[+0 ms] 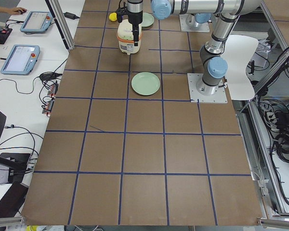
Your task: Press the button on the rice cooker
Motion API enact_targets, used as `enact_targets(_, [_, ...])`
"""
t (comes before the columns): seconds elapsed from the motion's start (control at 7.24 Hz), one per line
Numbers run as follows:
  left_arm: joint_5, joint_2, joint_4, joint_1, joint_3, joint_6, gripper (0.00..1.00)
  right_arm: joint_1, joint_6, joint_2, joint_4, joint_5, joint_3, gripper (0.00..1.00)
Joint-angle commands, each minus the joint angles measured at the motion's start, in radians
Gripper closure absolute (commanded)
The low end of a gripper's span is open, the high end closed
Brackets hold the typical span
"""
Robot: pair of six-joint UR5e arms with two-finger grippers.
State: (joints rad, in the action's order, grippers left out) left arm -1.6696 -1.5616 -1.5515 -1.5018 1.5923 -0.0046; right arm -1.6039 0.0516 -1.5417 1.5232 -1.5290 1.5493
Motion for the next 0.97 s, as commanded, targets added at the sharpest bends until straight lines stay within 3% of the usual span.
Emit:
enact_targets(0.0, [0.001, 0.0, 0.001, 0.0, 0.0, 0.0, 0.0, -0.001, 0.007, 0.0, 0.0, 0.006, 0.0, 0.0])
enact_targets(0.41, [0.001, 0.0, -0.001, 0.0, 0.0, 0.0, 0.0, -0.001, 0.008, 0.002, 0.002, 0.007, 0.0, 0.0])
enact_targets(0.83, [0.001, 0.0, 0.001, 0.0, 0.0, 0.0, 0.0, -0.017, 0.083, 0.021, 0.0, 0.012, -0.069, 0.01])
